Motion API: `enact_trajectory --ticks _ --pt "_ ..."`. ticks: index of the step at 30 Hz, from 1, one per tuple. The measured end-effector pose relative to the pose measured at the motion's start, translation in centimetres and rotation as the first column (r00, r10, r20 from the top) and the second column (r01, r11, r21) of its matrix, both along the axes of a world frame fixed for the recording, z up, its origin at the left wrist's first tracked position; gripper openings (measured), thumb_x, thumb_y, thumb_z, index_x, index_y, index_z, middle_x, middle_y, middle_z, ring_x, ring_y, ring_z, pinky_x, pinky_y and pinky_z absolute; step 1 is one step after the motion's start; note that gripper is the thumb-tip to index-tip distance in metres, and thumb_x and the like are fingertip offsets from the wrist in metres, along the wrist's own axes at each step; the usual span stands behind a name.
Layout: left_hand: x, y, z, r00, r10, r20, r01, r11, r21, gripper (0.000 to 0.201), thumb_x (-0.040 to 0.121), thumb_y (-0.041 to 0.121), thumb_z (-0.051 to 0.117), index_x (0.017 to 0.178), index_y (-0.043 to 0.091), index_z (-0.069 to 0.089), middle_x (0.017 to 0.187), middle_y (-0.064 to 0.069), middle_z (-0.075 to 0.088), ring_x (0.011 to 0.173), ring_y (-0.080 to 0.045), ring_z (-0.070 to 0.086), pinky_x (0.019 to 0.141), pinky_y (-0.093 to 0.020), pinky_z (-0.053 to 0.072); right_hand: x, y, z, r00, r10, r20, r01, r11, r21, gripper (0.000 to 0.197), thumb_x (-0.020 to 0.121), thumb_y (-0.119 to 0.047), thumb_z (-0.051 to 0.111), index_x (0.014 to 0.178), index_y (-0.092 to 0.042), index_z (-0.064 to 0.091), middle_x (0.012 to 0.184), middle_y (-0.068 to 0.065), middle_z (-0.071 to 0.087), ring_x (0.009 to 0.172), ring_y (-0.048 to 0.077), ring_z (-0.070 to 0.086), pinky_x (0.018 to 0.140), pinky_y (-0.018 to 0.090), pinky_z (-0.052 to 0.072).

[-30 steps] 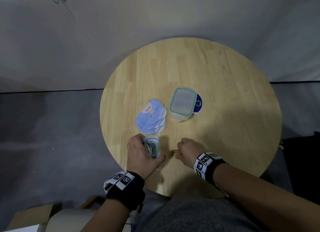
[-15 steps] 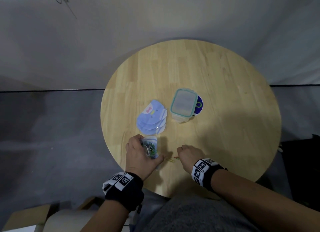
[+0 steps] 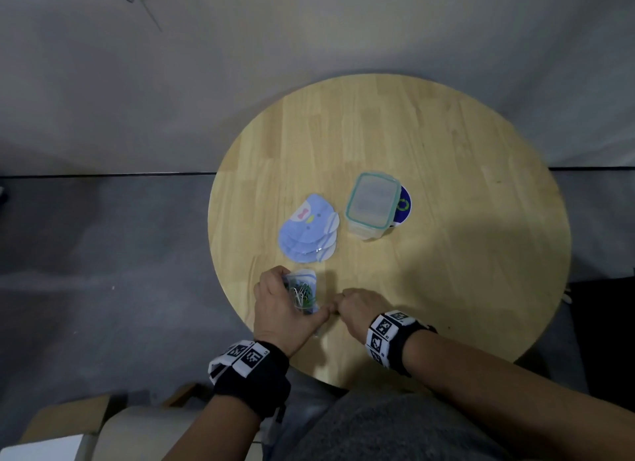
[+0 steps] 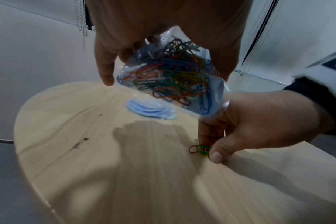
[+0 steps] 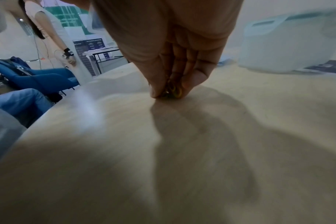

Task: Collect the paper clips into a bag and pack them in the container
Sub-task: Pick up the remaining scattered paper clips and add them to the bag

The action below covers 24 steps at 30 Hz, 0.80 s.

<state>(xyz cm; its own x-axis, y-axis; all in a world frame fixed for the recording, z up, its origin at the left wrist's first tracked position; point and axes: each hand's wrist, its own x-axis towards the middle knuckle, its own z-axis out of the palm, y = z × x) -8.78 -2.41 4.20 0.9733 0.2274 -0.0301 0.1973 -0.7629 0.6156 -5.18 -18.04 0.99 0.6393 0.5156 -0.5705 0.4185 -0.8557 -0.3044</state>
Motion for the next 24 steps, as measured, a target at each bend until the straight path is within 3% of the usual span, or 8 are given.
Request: enact_trajectory --ticks 5,10,15,19,24 --pt "-0.4 0.3 0.1 1.000 0.000 0.001 0.000 1.000 0.000 0.090 0.044 0.065 0.066 0.105 0.003 0.044 0.098 0.001 0.037 0.093 -0.023 0.042 0.079 -0.032 0.039 -0.6 0.6 0.7 0.999 0.029 0.045 -0.024 0.995 -0.094 0.037 0.088 -0.001 0.042 0.125 -0.003 0.047 0.125 0.016 0.051 0.117 0.035 0.049 0.094 0.044 0.043" --pt "-0.5 0.7 -0.5 1.000 0.006 -0.010 -0.006 1.000 0.005 0.089 0.043 0.058 0.073 0.107 0.004 0.043 0.100 0.000 0.038 0.095 -0.024 0.042 0.081 -0.033 0.039 -1.4 0.0 0.2 0.991 0.090 0.096 -0.077 0.988 -0.133 0.032 0.091 -0.003 0.036 0.122 -0.001 0.044 0.125 0.021 0.050 0.114 0.037 0.049 0.091 0.048 0.043" --pt "-0.2 0.8 -0.6 1.000 0.009 -0.019 -0.009 1.000 0.004 0.089 0.043 0.059 0.074 0.107 0.006 0.042 0.101 -0.001 0.038 0.096 -0.022 0.039 0.083 -0.034 0.040 -0.6 -0.9 -0.2 0.992 -0.045 0.116 0.058 0.993 -0.106 0.031 0.090 -0.006 0.036 0.118 -0.006 0.049 0.123 0.017 0.057 0.115 0.033 0.052 0.096 0.044 0.039" --pt "-0.3 0.7 -0.6 1.000 0.004 -0.029 -0.004 1.000 0.009 0.087 0.044 0.041 0.089 0.108 0.005 0.041 0.103 -0.005 0.040 0.097 -0.023 0.039 0.084 -0.038 0.042 0.4 -2.1 -0.4 0.989 -0.105 0.104 0.120 0.982 -0.143 0.032 0.082 -0.003 0.044 0.112 -0.008 0.055 0.119 0.014 0.055 0.112 0.034 0.050 0.092 0.044 0.043" --pt "-0.3 0.3 -0.3 1.000 0.000 -0.027 0.000 1.000 0.011 0.087 0.043 0.038 0.091 0.107 0.002 0.044 0.102 -0.004 0.040 0.097 -0.026 0.043 0.082 -0.034 0.040 1.5 -2.9 -0.3 0.991 -0.101 0.085 0.110 0.989 -0.102 0.027 0.075 0.000 0.049 0.099 -0.009 0.057 0.104 0.012 0.059 0.098 0.034 0.059 0.082 0.040 0.049"
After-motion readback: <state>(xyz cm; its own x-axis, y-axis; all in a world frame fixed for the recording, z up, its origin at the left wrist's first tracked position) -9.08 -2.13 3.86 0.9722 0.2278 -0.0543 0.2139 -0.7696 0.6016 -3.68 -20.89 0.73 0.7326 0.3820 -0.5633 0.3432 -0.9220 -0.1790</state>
